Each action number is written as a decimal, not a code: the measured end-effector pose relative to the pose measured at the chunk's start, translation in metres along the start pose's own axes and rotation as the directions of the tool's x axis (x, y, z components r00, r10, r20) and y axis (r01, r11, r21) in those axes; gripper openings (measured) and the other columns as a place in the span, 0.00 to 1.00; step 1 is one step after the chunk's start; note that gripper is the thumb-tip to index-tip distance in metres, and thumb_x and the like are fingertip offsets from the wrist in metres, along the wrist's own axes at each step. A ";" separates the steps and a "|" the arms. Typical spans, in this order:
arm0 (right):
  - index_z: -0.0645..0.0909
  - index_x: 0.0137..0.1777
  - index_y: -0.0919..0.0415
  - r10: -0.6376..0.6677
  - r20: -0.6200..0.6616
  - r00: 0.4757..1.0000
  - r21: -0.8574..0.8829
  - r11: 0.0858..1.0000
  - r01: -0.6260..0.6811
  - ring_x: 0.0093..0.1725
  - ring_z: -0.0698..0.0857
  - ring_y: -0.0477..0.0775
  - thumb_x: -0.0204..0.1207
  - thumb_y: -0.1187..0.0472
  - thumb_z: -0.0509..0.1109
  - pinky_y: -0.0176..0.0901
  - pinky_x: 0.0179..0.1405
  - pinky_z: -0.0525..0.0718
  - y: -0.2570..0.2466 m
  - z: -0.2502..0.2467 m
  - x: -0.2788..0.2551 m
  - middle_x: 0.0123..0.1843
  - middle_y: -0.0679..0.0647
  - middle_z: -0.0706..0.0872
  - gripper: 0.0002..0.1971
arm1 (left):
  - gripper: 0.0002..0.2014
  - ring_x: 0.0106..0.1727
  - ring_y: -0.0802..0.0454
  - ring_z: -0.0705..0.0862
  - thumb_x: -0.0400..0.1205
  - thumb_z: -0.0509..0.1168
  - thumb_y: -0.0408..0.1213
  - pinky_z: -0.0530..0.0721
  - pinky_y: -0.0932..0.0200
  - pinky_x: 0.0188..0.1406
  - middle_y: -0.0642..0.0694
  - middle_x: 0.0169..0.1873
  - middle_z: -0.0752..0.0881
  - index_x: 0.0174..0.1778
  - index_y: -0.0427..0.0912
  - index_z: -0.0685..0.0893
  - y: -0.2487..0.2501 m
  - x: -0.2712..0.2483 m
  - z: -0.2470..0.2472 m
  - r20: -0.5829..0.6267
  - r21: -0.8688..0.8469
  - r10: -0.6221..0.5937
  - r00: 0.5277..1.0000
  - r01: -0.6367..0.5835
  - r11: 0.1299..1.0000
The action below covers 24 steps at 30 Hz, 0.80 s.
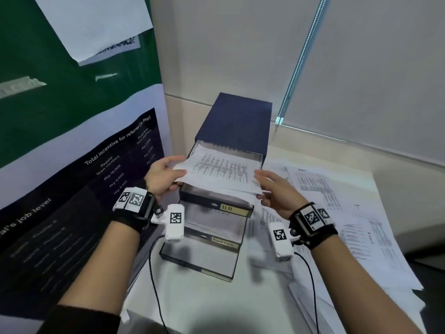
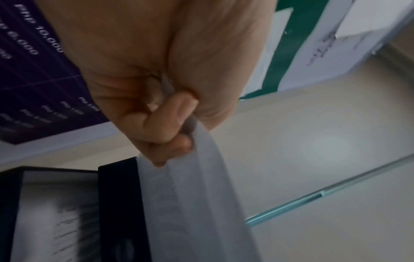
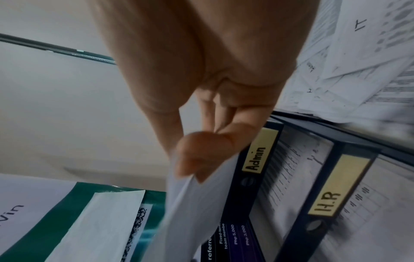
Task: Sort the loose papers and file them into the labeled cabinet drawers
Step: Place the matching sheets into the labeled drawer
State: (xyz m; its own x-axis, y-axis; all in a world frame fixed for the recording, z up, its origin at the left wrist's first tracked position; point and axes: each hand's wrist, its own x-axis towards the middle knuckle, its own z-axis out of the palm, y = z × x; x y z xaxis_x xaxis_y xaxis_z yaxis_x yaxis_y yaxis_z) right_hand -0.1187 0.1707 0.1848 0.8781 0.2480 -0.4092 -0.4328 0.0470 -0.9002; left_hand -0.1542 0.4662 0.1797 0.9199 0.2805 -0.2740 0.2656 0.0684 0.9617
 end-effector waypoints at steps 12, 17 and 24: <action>0.88 0.47 0.72 0.025 -0.053 0.998 -0.115 0.993 -0.031 0.30 0.86 0.47 0.73 0.71 0.77 0.32 0.37 0.89 -0.015 -0.008 0.082 0.38 0.64 0.88 0.05 | 0.13 0.41 0.53 0.81 0.70 0.78 0.32 0.83 0.56 0.55 0.51 0.38 0.82 0.47 0.51 0.89 0.008 0.074 0.044 -0.185 0.454 0.285 0.941 -0.175 0.874; 0.89 0.46 0.74 0.032 -0.056 0.998 -0.293 0.955 -0.047 0.41 0.92 0.56 0.70 0.73 0.78 0.41 0.45 0.91 -0.027 -0.014 0.114 0.46 0.64 0.92 0.06 | 0.06 0.40 0.53 0.85 0.73 0.74 0.30 0.81 0.62 0.51 0.51 0.34 0.87 0.42 0.46 0.90 0.007 0.104 0.065 -0.113 0.606 0.282 0.953 -0.158 0.779; 0.89 0.41 0.67 -0.071 -0.114 0.991 -0.765 0.643 -0.042 0.21 0.85 0.48 0.72 0.68 0.77 0.41 0.31 0.90 -0.034 -0.009 0.139 0.31 0.60 0.90 0.02 | 0.09 0.43 0.47 0.86 0.73 0.72 0.32 0.86 0.58 0.46 0.47 0.38 0.88 0.33 0.52 0.85 0.007 0.151 0.087 0.013 0.873 0.149 0.989 -0.084 0.480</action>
State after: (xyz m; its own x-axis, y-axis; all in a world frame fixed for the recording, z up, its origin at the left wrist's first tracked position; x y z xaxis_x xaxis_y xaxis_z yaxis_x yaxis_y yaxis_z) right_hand 0.0202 0.1950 0.1572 0.9240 0.1323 -0.3587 -0.1590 -0.7202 -0.6753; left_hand 0.0117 0.4255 0.1442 0.9528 0.2754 -0.1276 0.3025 -0.8265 0.4748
